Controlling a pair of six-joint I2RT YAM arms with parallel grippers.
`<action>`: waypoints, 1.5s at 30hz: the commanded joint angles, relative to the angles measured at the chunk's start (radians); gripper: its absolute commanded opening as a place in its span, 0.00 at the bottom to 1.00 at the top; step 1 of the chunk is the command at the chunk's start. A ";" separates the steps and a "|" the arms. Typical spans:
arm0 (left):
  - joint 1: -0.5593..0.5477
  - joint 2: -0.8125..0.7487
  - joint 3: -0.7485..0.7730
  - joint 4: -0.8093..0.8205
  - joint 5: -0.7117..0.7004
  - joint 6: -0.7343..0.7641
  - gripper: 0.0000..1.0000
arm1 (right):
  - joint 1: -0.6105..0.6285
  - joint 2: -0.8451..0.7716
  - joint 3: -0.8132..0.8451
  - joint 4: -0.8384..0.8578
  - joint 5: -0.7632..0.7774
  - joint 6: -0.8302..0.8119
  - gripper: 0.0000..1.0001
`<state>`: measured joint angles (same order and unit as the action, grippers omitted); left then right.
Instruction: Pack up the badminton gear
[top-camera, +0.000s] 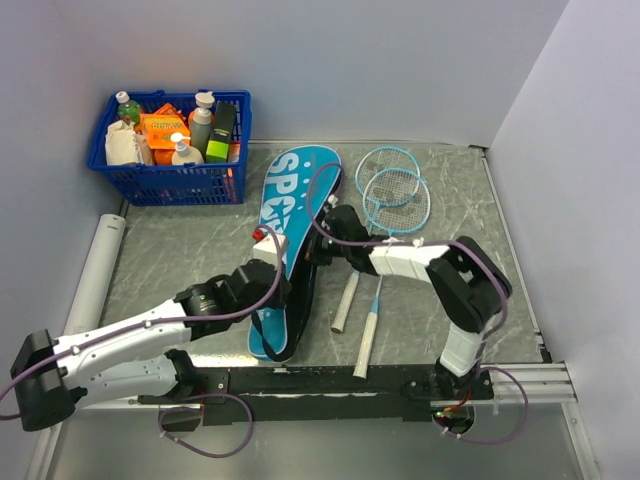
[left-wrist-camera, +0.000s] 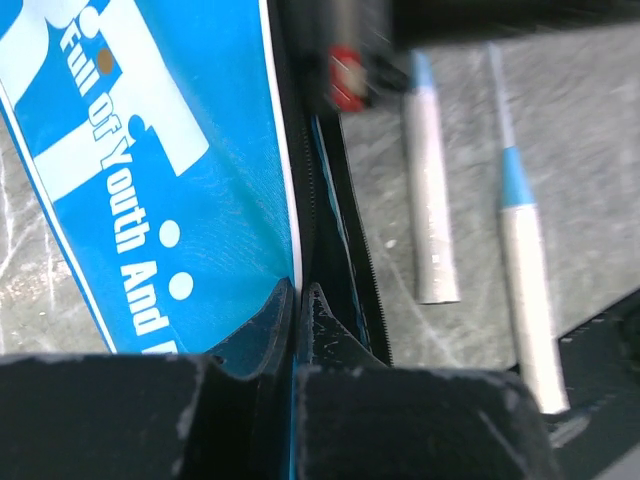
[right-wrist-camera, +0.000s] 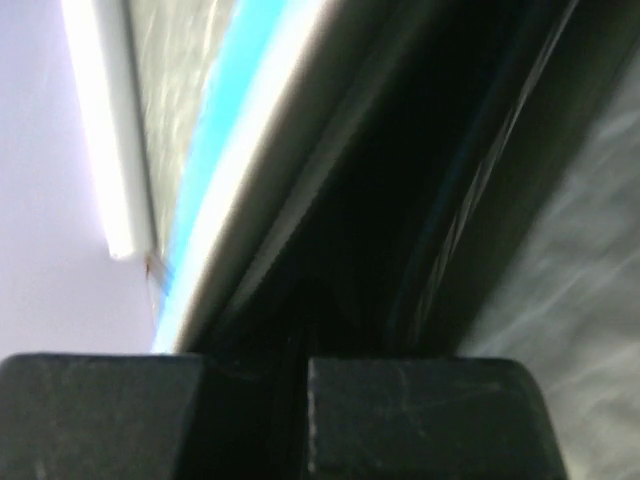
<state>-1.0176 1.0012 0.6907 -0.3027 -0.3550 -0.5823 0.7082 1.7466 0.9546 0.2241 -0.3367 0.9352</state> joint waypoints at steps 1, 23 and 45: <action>-0.001 -0.090 0.010 0.024 0.025 -0.028 0.01 | -0.075 0.117 0.108 0.018 0.041 0.028 0.00; 0.010 -0.041 0.033 0.045 -0.087 -0.011 0.01 | -0.174 -0.318 0.000 -0.366 0.165 -0.219 0.43; 0.014 -0.133 0.015 0.059 -0.088 -0.001 0.01 | -0.339 -0.161 0.025 -0.684 0.462 -0.299 0.58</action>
<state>-1.0080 0.8997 0.6933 -0.3187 -0.4328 -0.5915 0.3805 1.5406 0.9257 -0.4282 0.0853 0.6312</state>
